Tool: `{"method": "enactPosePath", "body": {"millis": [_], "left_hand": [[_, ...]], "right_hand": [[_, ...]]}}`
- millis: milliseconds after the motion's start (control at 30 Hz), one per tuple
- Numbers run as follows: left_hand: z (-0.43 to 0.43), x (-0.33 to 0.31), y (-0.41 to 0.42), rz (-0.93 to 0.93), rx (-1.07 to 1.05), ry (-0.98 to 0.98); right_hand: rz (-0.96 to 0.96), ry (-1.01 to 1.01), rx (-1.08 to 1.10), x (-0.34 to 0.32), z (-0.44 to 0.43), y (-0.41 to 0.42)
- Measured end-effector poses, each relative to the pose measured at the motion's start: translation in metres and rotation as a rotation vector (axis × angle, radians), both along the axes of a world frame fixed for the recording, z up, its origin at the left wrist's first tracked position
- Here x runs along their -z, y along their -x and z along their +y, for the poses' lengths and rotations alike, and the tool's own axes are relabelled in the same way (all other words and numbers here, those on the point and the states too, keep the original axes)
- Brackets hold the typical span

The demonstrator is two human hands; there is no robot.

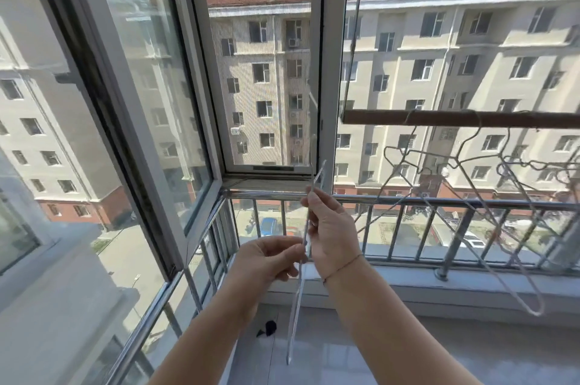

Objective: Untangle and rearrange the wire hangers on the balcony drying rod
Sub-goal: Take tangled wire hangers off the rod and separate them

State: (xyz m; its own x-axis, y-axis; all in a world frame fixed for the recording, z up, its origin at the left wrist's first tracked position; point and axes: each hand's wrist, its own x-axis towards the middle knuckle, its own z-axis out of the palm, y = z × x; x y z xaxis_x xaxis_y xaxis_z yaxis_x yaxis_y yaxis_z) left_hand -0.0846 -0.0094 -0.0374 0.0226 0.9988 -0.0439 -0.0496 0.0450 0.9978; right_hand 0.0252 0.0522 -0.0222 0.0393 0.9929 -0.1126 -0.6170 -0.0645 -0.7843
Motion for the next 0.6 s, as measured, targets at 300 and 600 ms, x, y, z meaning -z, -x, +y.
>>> {"method": "enactPosePath", "body": {"millis": [300,600], "left_hand": [[0.021,-0.041,-0.041,0.036,0.119,-0.118],[0.047,-0.035,-0.063,0.039,0.048,-0.088]], "right_hand": [[0.081,-0.071,0.171,-0.039,0.005,-0.038],[-0.149,0.005,0.147,-0.039,0.020,-0.059]]}}
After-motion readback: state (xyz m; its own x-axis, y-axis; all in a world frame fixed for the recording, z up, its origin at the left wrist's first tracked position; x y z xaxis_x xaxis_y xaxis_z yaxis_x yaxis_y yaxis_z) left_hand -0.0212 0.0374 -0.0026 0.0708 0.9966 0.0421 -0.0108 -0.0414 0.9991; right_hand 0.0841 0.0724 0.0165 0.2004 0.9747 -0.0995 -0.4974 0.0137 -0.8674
